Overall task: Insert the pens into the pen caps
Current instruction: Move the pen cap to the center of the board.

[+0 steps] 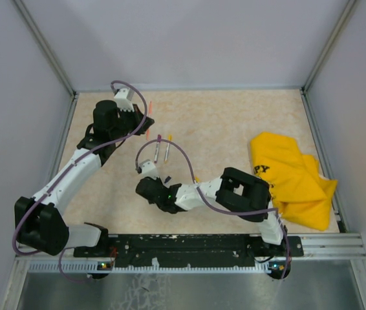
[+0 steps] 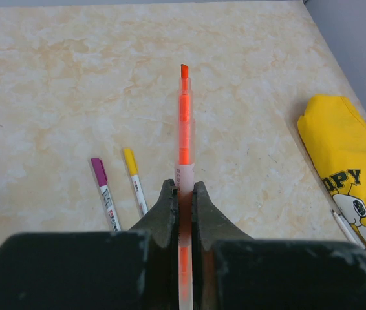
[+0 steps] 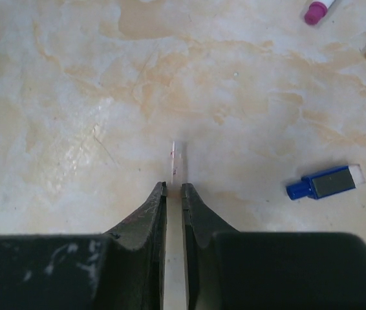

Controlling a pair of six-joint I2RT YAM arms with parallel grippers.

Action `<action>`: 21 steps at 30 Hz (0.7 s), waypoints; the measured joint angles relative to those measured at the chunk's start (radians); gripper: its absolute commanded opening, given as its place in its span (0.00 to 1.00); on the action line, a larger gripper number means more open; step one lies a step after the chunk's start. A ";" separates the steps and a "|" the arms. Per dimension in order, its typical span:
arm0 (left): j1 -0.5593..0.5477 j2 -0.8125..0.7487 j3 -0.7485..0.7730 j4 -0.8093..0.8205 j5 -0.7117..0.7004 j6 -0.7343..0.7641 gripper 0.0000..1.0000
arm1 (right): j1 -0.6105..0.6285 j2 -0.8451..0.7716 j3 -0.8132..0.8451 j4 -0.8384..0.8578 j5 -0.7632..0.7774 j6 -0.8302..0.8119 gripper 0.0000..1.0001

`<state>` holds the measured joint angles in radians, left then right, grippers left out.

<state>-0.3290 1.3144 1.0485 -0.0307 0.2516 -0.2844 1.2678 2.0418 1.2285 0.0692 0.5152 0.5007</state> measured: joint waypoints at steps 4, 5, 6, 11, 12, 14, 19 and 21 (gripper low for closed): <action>0.000 0.000 0.000 0.000 0.000 0.000 0.00 | 0.000 -0.070 -0.100 0.039 -0.050 -0.034 0.06; 0.000 0.000 0.000 0.000 0.000 0.000 0.00 | 0.000 -0.096 -0.134 0.045 -0.062 -0.039 0.06; 0.000 0.000 0.000 0.000 0.000 0.000 0.00 | 0.000 -0.125 -0.169 0.051 -0.072 -0.045 0.06; 0.000 0.000 0.000 0.000 0.003 0.000 0.00 | 0.000 -0.284 -0.309 0.059 -0.083 -0.051 0.05; 0.000 0.000 0.000 0.000 0.003 0.000 0.00 | 0.000 -0.315 -0.330 0.057 -0.082 -0.049 0.05; 0.000 0.000 0.000 0.000 0.003 0.000 0.00 | -0.005 -0.381 -0.368 0.050 -0.077 -0.042 0.05; 0.000 0.000 0.000 0.000 0.011 0.001 0.00 | -0.047 -0.531 -0.458 -0.006 -0.067 -0.005 0.05; 0.000 0.000 0.000 0.001 0.019 0.005 0.00 | -0.081 -0.577 -0.492 -0.042 -0.068 0.010 0.05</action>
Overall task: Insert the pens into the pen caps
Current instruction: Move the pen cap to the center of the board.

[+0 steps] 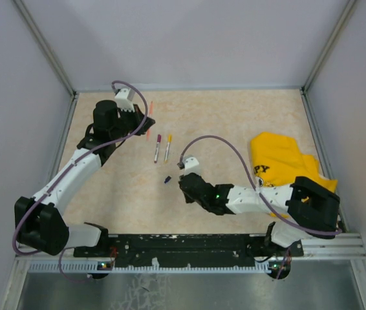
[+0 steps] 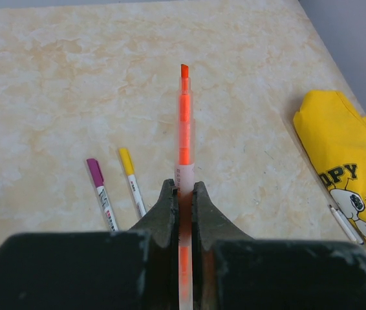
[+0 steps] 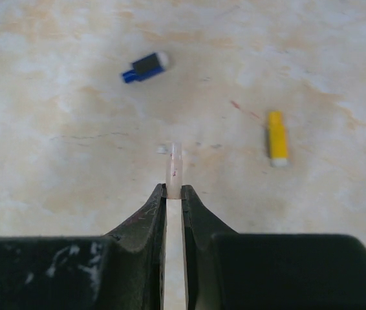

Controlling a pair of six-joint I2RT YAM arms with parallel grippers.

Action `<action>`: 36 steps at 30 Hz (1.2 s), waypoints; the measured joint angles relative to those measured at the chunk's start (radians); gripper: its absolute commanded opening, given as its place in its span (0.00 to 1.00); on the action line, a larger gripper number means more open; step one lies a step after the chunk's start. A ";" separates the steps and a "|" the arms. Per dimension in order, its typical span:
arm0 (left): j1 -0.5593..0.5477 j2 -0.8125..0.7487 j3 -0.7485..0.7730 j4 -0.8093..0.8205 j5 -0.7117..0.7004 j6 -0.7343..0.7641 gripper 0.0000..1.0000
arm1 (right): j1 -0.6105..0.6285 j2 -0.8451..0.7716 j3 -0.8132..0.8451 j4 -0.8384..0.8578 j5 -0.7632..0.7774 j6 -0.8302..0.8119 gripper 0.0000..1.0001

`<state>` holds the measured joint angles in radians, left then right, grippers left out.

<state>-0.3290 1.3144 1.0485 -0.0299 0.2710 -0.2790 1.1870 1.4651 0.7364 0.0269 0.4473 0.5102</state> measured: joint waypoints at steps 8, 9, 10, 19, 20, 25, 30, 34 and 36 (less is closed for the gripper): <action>0.000 0.000 0.037 -0.006 0.011 0.010 0.00 | -0.158 -0.139 -0.079 -0.193 -0.027 0.038 0.05; 0.000 0.000 0.050 -0.004 0.011 0.010 0.00 | -0.173 -0.151 -0.086 -0.208 -0.036 0.041 0.05; 0.000 0.000 0.064 0.002 0.013 0.010 0.00 | -0.190 -0.162 -0.095 -0.224 -0.048 0.044 0.05; 0.000 0.042 0.116 0.057 0.057 0.005 0.00 | -0.302 -0.162 -0.127 -0.325 -0.134 0.048 0.08; 0.000 0.046 0.116 0.058 0.060 0.005 0.00 | -0.307 -0.153 -0.127 -0.332 -0.143 0.048 0.08; 0.000 0.051 0.114 0.068 0.070 0.007 0.00 | -0.319 -0.076 -0.077 -0.375 -0.181 0.040 0.11; 0.000 0.049 0.089 0.076 0.069 0.014 0.00 | -0.320 -0.012 -0.011 -0.415 -0.198 0.024 0.17; 0.000 0.045 0.067 0.074 0.065 0.018 0.00 | -0.320 0.020 0.026 -0.447 -0.208 0.013 0.23; 0.000 0.043 0.064 0.074 0.061 0.019 0.00 | -0.320 0.031 0.039 -0.460 -0.212 0.010 0.25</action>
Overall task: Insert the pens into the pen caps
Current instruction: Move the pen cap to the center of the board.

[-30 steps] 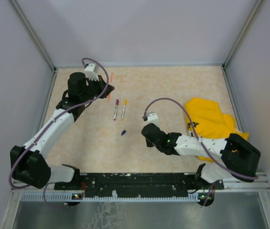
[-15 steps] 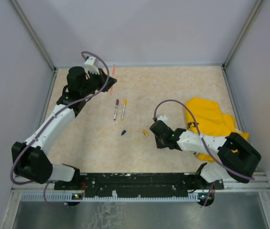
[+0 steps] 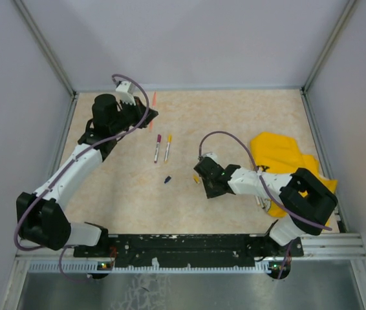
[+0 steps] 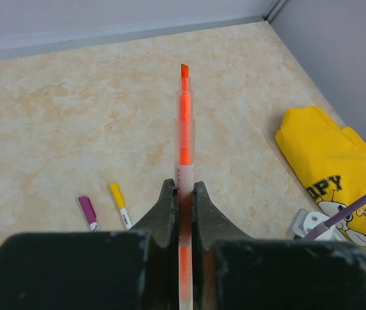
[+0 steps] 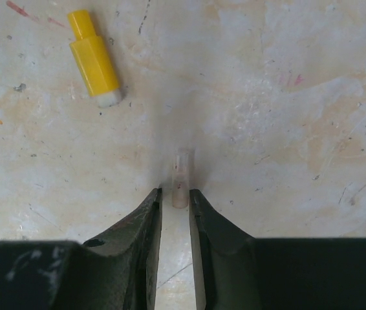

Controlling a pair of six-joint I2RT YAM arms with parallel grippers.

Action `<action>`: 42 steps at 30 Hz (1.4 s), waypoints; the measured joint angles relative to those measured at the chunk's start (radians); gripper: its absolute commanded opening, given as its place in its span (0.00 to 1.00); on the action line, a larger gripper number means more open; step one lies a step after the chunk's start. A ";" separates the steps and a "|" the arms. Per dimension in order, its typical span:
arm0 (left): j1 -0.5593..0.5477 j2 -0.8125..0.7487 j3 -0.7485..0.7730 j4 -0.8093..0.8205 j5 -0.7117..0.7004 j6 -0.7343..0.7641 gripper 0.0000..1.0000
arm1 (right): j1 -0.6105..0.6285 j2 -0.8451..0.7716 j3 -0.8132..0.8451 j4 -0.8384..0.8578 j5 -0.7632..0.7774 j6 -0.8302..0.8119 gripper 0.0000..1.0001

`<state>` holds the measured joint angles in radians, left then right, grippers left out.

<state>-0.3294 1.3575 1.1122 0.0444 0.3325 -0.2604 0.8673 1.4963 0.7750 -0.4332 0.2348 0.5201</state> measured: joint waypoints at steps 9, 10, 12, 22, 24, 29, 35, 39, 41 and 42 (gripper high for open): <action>0.000 -0.015 0.000 0.000 -0.011 0.006 0.00 | -0.001 0.040 0.045 -0.042 -0.009 -0.006 0.25; 0.000 -0.016 0.000 0.000 -0.011 0.007 0.00 | -0.002 0.042 0.047 -0.044 -0.009 -0.006 0.25; 0.000 -0.016 -0.001 0.000 -0.012 0.007 0.00 | -0.002 0.048 0.053 -0.050 -0.010 -0.007 0.25; 0.000 -0.019 -0.007 0.000 -0.016 0.007 0.00 | -0.006 0.080 0.090 -0.080 -0.014 -0.028 0.26; 0.000 -0.019 -0.008 0.000 -0.018 0.007 0.00 | -0.007 0.089 0.099 -0.081 -0.014 -0.034 0.26; 0.000 -0.021 -0.011 0.000 -0.018 0.007 0.00 | -0.013 0.103 0.112 -0.076 -0.015 -0.048 0.27; 0.000 -0.021 -0.011 0.000 -0.019 0.007 0.00 | -0.018 0.134 0.141 -0.062 -0.014 -0.059 0.27; 0.000 -0.021 -0.011 0.000 -0.019 0.007 0.00 | -0.019 0.139 0.146 -0.062 -0.015 -0.067 0.24; 0.000 -0.021 -0.011 0.000 -0.019 0.007 0.00 | -0.019 0.146 0.155 -0.063 -0.016 -0.072 0.25; 0.000 -0.021 -0.011 0.000 -0.019 0.007 0.00 | -0.019 0.150 0.159 -0.064 -0.016 -0.075 0.25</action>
<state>-0.3294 1.3369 1.1007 0.0448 0.3138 -0.2531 0.8486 1.6459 0.9340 -0.4969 0.2188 0.4450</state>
